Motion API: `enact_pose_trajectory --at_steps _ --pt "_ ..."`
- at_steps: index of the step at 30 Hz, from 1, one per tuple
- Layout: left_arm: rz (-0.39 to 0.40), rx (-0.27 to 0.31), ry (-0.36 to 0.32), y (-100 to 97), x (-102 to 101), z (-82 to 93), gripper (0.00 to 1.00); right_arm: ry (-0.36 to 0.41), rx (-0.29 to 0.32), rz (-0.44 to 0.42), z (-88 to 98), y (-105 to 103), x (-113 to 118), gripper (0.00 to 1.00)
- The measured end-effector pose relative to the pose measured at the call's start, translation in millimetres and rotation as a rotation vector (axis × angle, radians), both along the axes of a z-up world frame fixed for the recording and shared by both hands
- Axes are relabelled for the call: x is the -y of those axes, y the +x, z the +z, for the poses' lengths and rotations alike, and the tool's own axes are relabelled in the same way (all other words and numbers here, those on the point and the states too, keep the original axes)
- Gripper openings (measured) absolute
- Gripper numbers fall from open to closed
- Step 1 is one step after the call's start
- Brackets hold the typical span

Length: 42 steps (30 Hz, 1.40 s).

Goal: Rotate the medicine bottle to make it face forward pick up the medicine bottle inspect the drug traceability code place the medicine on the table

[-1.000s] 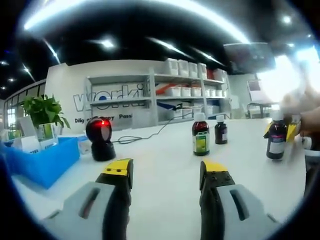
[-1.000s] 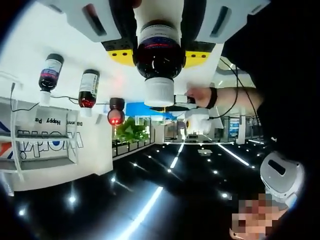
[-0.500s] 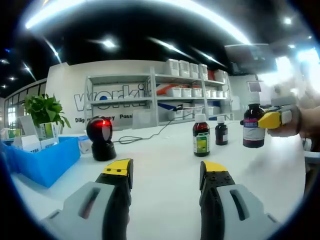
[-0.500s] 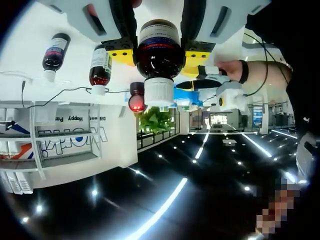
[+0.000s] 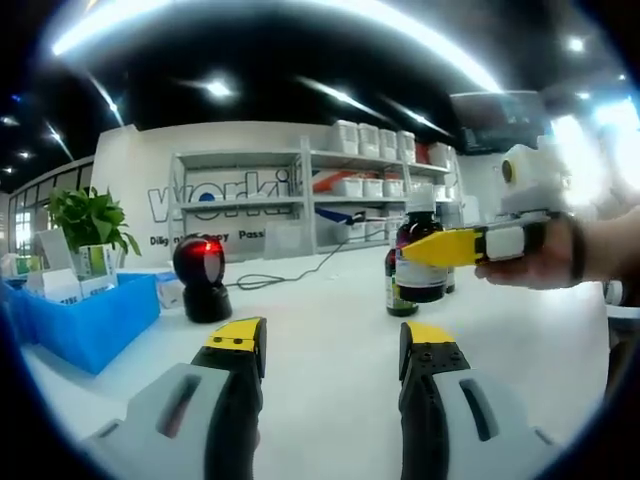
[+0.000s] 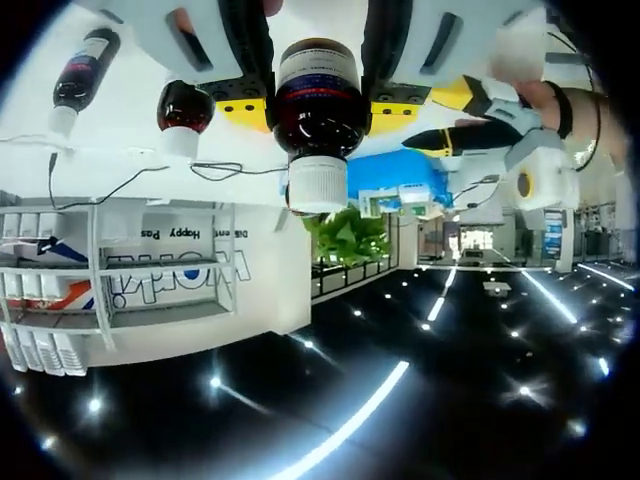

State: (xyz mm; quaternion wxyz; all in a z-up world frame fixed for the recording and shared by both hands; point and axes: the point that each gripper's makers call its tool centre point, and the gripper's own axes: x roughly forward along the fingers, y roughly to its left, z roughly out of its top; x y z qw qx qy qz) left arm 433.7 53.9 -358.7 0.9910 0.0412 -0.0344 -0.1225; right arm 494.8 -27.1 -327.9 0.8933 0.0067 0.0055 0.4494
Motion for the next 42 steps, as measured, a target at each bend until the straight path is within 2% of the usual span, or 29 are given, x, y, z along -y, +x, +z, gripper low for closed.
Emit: enact_pose_trajectory --at_steps 6,14,30,42 --pt "0.0 -0.006 -0.004 -0.4 -0.2 -1.1 0.44 -0.007 0.007 -0.028 -6.7 22.8 -27.1 0.29" --pt "0.004 -0.002 -0.006 -0.4 -1.0 -0.4 0.44 -0.026 0.001 -0.028 -22.8 36.3 -52.4 0.29" --pt "0.006 -0.008 0.001 -0.5 -0.3 -2.1 0.44 -0.128 0.012 -0.103 -54.2 61.0 -49.7 0.28" --pt "0.005 -0.006 0.007 -0.7 0.2 -1.7 0.44 -0.128 -0.01 -0.113 -56.1 57.9 -49.3 0.29"
